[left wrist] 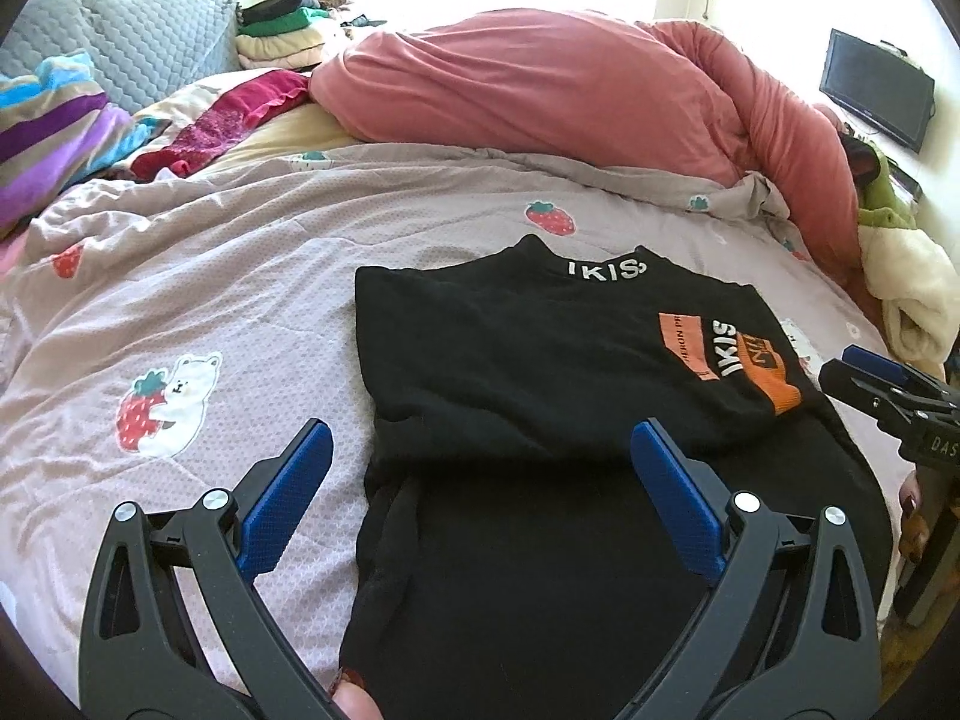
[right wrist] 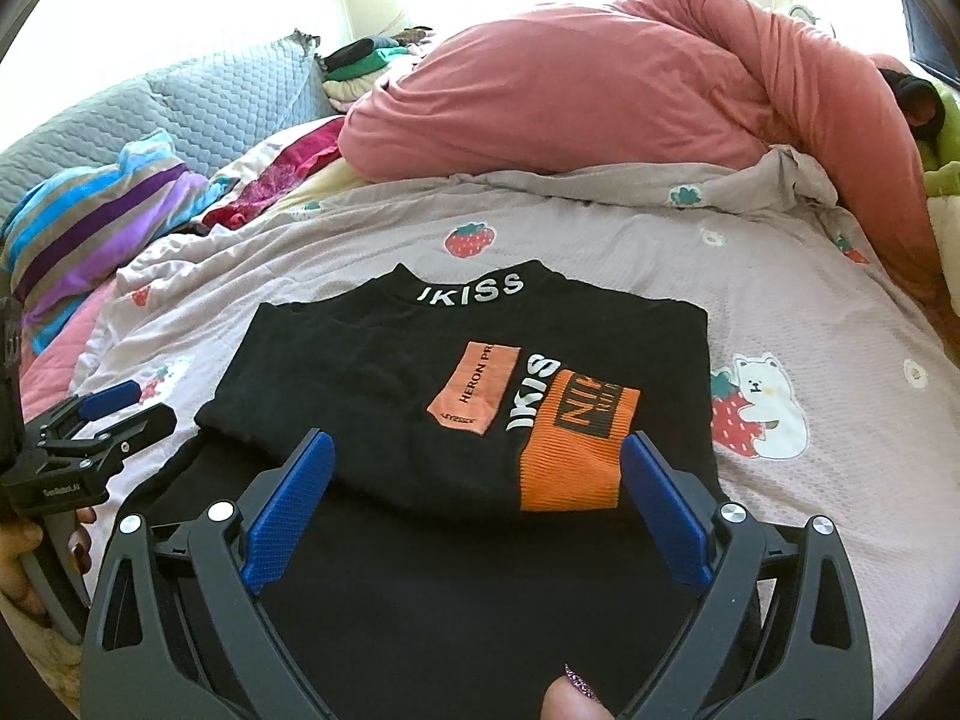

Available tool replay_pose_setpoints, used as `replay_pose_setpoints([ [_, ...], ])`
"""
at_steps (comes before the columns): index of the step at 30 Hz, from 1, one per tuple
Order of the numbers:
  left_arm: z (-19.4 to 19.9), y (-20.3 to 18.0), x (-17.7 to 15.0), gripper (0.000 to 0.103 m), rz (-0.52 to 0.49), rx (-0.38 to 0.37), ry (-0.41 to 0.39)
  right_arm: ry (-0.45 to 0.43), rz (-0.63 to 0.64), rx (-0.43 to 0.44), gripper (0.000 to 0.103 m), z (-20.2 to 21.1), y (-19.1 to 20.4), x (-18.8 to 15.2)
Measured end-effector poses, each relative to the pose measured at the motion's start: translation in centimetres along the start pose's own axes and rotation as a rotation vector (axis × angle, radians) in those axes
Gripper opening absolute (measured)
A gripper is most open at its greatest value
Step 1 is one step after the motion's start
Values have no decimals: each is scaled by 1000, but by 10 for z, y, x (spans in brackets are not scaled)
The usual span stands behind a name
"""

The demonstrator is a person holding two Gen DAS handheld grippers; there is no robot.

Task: Fold small clothes
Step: 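Move both open tools back along the shirt to its hem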

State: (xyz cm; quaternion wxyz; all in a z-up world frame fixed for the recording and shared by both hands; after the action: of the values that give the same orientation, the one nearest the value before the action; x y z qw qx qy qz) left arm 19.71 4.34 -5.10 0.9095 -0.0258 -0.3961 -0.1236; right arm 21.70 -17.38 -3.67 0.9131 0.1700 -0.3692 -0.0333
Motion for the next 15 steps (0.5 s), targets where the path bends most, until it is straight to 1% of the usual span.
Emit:
replay_pose_setpoints([
  [15, 33, -8, -12, 93, -13, 30, -18, -43, 3, -1, 95, 34, -8, -1],
])
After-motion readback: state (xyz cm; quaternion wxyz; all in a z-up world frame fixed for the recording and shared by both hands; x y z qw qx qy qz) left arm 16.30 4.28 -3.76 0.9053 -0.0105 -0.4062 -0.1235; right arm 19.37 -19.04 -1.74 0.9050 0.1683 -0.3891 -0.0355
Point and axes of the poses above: each gripper's, at about its wrist camera, not at the fingertips, and z roughly against the way its jaws point, y to its left, x to its top, the point moved 8 cm from there along -z, roughly the way its jaws point, and after that the axes turned 15 degrees about -z, right-handed, at the moved point
